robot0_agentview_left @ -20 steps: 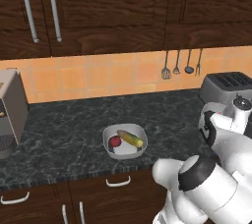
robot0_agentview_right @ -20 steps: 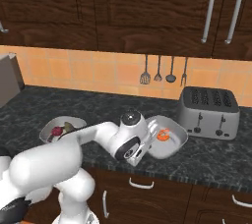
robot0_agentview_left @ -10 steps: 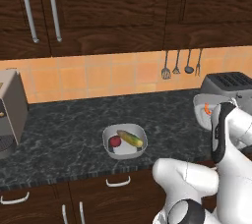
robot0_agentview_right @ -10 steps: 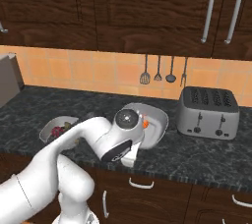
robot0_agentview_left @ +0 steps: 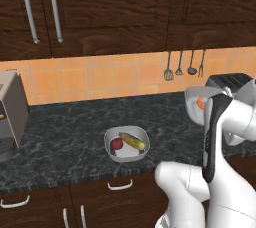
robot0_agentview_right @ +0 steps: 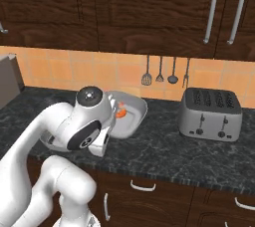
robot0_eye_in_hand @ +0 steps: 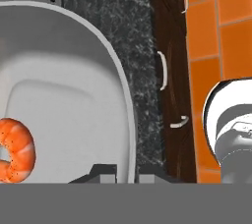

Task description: Take the meat container that has the shrimp and place it on the second highest rack of the freezer. Then take the vegetable container that has the tomato and cucumber and place it on the highest rack of the freezer.

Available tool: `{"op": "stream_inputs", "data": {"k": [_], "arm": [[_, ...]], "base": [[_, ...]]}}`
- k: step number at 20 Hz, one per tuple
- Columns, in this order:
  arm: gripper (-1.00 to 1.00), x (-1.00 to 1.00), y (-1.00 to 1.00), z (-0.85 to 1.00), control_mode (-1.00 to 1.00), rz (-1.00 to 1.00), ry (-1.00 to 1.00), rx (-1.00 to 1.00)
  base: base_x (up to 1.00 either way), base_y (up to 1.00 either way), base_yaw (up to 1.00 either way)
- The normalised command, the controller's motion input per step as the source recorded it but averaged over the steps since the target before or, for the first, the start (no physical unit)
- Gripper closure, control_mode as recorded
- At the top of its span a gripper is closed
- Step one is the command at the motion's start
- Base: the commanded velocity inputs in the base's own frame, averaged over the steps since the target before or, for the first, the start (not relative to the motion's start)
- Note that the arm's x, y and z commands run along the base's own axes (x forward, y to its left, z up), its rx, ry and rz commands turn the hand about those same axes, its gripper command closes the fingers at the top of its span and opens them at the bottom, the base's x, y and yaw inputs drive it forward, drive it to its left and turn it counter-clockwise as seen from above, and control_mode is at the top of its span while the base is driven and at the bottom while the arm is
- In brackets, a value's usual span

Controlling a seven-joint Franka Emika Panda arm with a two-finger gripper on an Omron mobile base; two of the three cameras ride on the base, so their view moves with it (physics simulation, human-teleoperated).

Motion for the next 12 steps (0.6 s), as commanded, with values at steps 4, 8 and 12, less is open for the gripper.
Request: {"op": "stream_inputs", "data": {"k": [4,8,12], "arm": [[1.0,-0.32,0.44,0.6,-1.0,0.03,0.0,0.04],[1.0,-0.36,0.44,0.37,-1.0,0.02,-0.03,0.0],[1.0,-0.76,0.3,0.23,-1.0,0.0,-0.14,-0.03]], "base": [[0.0,0.0,0.0],[0.0,0.0,0.0],[0.0,0.0,0.0]]}}
